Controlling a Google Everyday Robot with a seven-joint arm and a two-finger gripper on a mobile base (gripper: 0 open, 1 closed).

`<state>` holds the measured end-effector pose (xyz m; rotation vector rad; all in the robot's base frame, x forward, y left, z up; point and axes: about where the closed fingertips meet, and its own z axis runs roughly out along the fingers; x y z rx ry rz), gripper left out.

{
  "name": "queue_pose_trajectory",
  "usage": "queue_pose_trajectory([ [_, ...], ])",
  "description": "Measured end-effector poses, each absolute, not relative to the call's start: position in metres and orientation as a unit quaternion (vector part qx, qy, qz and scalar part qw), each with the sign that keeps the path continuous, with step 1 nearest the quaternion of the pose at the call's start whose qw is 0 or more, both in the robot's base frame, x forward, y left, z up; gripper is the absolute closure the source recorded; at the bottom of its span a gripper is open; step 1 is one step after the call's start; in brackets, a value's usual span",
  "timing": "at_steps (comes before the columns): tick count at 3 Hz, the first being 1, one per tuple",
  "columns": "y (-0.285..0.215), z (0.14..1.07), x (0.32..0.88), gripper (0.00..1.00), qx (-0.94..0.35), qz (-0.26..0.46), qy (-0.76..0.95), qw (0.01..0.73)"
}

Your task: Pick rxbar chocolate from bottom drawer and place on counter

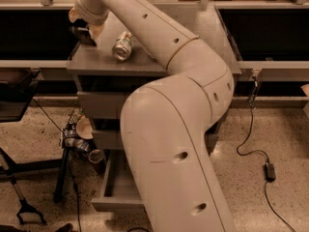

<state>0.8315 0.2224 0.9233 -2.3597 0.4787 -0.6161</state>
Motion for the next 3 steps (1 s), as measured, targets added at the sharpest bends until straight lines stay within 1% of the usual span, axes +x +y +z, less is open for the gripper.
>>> queue_pose_trajectory([
  [1, 0.2189, 0.9223, 0.8332, 0.13, -0.900, -0.236, 0.185, 0.316],
  [2, 0.2138, 0.9277, 0.8355, 0.01, -0.899, -0.246, 0.191, 0.309],
  [3, 0.2137, 0.9278, 0.8355, 0.00, -0.899, -0.246, 0.192, 0.309],
])
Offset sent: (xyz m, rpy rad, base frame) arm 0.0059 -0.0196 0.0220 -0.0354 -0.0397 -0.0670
